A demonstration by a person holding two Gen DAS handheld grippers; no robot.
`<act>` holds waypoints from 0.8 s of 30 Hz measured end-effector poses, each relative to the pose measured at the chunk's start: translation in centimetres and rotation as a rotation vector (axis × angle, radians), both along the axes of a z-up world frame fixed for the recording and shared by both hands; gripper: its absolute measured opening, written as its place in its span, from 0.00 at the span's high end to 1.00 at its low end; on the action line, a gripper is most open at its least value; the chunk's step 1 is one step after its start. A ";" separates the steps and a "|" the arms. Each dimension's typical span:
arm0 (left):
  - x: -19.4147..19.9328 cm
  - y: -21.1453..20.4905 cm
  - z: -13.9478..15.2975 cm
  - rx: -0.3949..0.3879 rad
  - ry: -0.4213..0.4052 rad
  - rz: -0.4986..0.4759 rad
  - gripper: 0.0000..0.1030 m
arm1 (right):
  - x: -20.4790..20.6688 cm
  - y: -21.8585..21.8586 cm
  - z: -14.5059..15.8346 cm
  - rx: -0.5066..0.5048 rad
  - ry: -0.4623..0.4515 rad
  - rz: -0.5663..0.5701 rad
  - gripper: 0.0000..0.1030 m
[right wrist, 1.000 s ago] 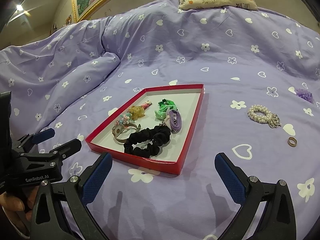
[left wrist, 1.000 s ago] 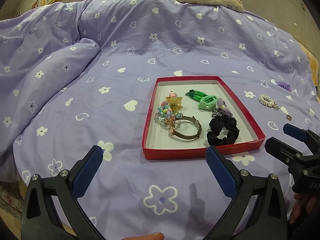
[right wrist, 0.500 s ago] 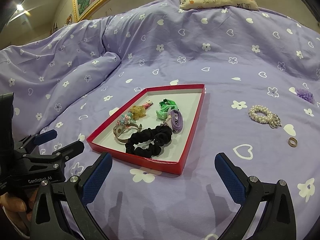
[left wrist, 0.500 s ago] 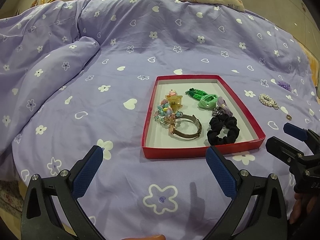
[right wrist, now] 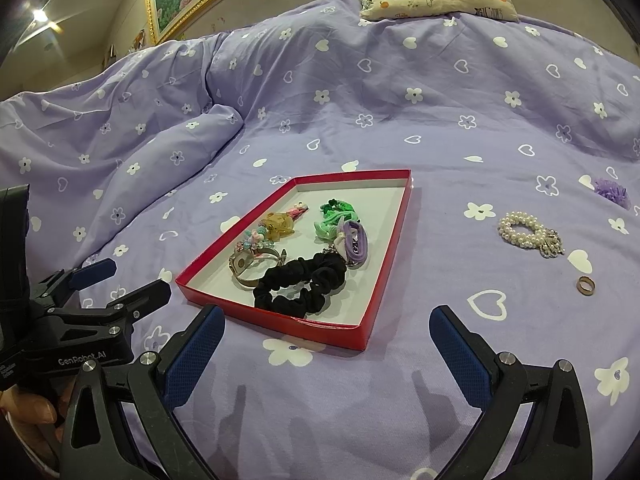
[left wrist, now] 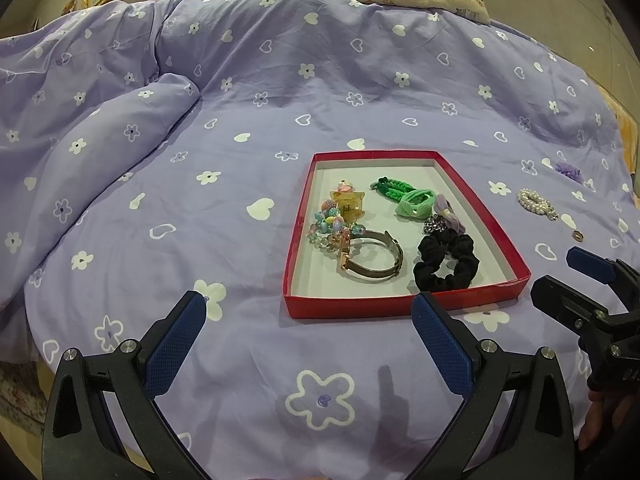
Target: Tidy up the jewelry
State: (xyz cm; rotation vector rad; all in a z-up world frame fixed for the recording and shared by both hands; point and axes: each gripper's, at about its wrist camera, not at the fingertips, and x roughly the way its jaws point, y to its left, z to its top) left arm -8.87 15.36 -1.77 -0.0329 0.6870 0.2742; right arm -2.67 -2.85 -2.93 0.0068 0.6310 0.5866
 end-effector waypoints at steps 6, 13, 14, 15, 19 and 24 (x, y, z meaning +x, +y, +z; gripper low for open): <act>0.1 0.0 -0.2 0.008 0.010 0.015 0.00 | 0.0 0.3 0.0 0.000 0.005 0.009 0.00; 0.2 -0.1 -0.3 0.008 0.020 0.018 0.00 | 0.0 0.4 0.2 0.005 0.006 0.013 0.00; 0.3 0.0 -0.3 0.006 0.020 0.018 0.00 | 0.0 0.3 0.1 0.006 0.008 0.013 0.00; 0.3 0.0 -0.3 0.008 0.020 0.018 0.00 | 0.1 0.3 0.1 0.006 0.008 0.014 0.00; 0.3 0.0 -0.3 0.008 0.020 0.018 0.00 | 0.1 0.3 0.1 0.007 0.008 0.013 0.00; 0.3 0.0 -0.3 0.007 0.020 0.016 0.00 | 0.1 0.3 0.1 0.006 0.009 0.014 0.00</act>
